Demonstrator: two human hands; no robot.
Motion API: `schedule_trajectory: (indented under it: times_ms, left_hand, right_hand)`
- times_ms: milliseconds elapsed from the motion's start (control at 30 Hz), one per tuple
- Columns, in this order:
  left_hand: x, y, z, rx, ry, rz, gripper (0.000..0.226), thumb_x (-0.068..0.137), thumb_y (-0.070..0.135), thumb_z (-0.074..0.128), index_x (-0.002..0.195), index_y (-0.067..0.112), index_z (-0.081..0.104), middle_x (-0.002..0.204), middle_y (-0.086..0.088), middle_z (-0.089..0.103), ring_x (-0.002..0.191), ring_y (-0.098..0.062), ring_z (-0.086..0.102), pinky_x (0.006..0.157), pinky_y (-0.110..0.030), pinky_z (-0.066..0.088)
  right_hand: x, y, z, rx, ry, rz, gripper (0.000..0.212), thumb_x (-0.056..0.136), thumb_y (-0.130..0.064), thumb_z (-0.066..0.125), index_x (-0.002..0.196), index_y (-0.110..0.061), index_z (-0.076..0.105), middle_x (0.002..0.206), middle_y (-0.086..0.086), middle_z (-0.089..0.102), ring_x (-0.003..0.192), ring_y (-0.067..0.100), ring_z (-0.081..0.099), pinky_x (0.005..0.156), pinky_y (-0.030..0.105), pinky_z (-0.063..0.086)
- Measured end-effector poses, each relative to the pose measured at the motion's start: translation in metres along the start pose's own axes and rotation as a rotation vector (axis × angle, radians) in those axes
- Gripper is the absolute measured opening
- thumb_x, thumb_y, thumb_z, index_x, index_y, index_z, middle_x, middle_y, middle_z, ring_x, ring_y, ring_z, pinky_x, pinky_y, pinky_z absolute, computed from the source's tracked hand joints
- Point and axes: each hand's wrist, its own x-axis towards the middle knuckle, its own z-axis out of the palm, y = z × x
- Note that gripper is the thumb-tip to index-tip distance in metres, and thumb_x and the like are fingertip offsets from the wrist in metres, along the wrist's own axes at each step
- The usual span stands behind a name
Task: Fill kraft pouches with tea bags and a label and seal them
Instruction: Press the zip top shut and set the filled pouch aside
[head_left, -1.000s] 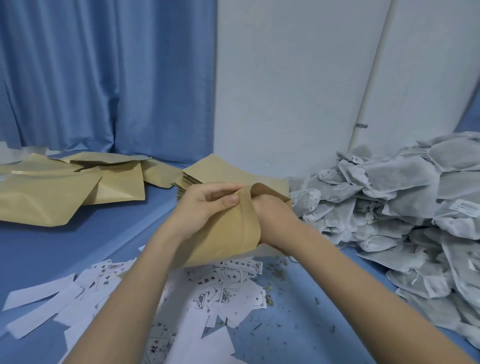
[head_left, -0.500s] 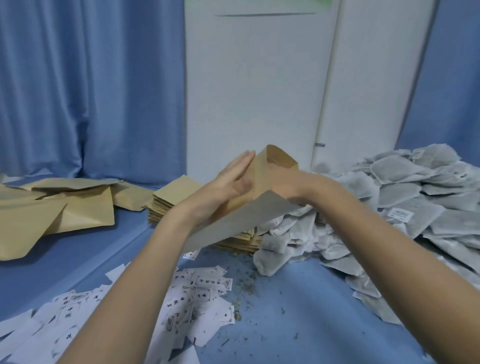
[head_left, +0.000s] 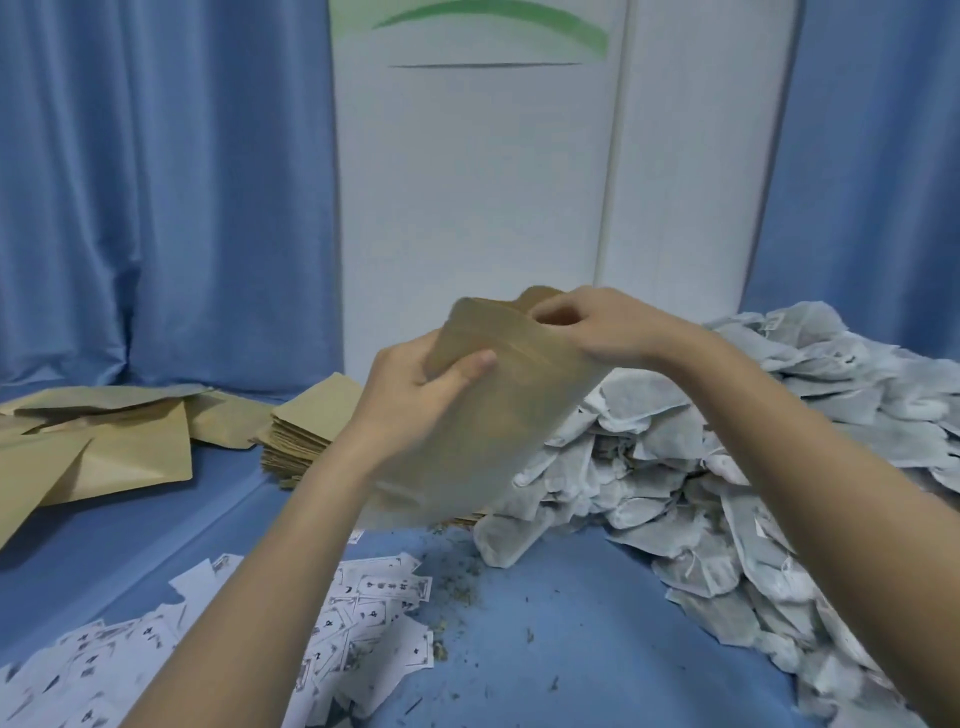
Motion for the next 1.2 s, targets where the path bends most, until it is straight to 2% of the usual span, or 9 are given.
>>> schedule_trajectory:
  times_ms: [100,200,333,567,700,833,933,1100,1200]
  left_hand:
    - [0.003,-0.003,-0.003,-0.14,0.061,-0.064,0.013,0.088,0.023,0.064,0.078,0.031,0.067,0.069,0.026,0.068,0.065,0.012,0.061,0.058,-0.006,0.044]
    - [0.006,-0.004,-0.009,-0.309,0.098,-0.175,0.007,0.087,0.022,0.063,0.082,0.021,0.067,0.068,0.018,0.07,0.062,0.005,0.063,0.055,-0.01,0.047]
    - [0.007,-0.007,-0.011,-0.459,0.032,-0.305,0.018,0.075,0.033,0.065,0.084,0.019,0.069,0.075,0.008,0.073,0.066,-0.006,0.068,0.055,-0.018,0.052]
    - [-0.003,-0.017,0.005,-0.566,0.015,-0.477,0.016,0.077,0.031,0.066,0.084,0.017,0.071,0.08,0.001,0.074,0.069,-0.013,0.07,0.056,-0.025,0.055]
    - [-0.011,-0.025,0.013,-0.605,0.004,-0.572,0.03,0.074,0.037,0.068,0.094,0.015,0.069,0.085,-0.001,0.074,0.075,-0.016,0.07,0.059,-0.026,0.055]
    - [-0.02,-0.031,0.02,-0.638,-0.011,-0.624,0.036,0.068,0.038,0.072,0.093,0.013,0.071,0.089,-0.006,0.074,0.076,-0.019,0.071,0.06,-0.028,0.055]
    - [-0.024,-0.032,0.025,-0.649,-0.017,-0.631,0.034,0.068,0.037,0.071,0.092,0.012,0.071,0.089,-0.007,0.074,0.075,-0.018,0.071,0.058,-0.026,0.054]
    - [-0.023,-0.034,0.021,-0.673,0.012,-0.608,0.031,0.068,0.038,0.071,0.087,0.014,0.074,0.091,-0.008,0.074,0.078,-0.019,0.071,0.06,-0.027,0.055]
    - [-0.019,-0.033,0.021,-0.677,0.012,-0.572,0.027,0.07,0.036,0.071,0.087,0.016,0.076,0.094,-0.007,0.074,0.082,-0.018,0.071,0.063,-0.026,0.055]
  right_hand:
    - [-0.013,0.014,-0.012,0.045,0.183,0.006,0.068,0.073,-0.08,0.037,0.053,-0.017,0.052,0.051,-0.014,0.046,0.049,0.004,0.04,0.052,0.02,0.031]
    - [-0.024,0.025,-0.019,0.11,0.251,-0.065,0.069,0.071,-0.078,0.046,0.045,-0.018,0.025,0.046,-0.01,0.016,0.044,0.008,0.017,0.043,0.02,0.013]
    - [-0.029,0.033,-0.023,0.021,0.232,-0.13,0.055,0.062,-0.063,0.07,0.052,-0.013,0.051,0.049,-0.006,0.023,0.05,0.008,0.023,0.046,0.02,0.015]
    - [-0.025,0.048,-0.01,-0.238,0.281,-0.049,0.056,0.046,-0.076,0.051,0.053,-0.02,0.044,0.049,0.001,0.034,0.051,0.014,0.034,0.053,0.028,0.027]
    - [-0.024,0.051,-0.004,-0.28,0.264,-0.118,0.049,0.055,-0.065,0.065,0.064,-0.017,0.059,0.058,0.004,0.051,0.059,0.018,0.044,0.058,0.027,0.033]
    - [-0.026,0.043,-0.009,-0.149,-0.105,-0.009,0.047,0.055,-0.066,0.072,0.077,-0.025,0.067,0.06,-0.004,0.057,0.054,0.003,0.047,0.051,0.014,0.033]
    - [-0.02,0.038,-0.011,-0.185,-0.337,0.091,0.047,0.056,-0.068,0.071,0.079,-0.027,0.067,0.073,-0.009,0.067,0.067,0.003,0.062,0.067,0.024,0.046]
    - [-0.016,0.038,-0.006,-0.163,-0.115,0.006,0.039,0.055,-0.058,0.078,0.086,-0.041,0.061,0.08,-0.019,0.062,0.082,-0.004,0.056,0.068,0.018,0.043]
    - [-0.015,0.034,0.004,0.059,-0.035,-0.119,0.053,0.065,-0.046,0.078,0.112,-0.042,0.056,0.112,-0.02,0.055,0.103,-0.007,0.05,0.089,0.01,0.04]
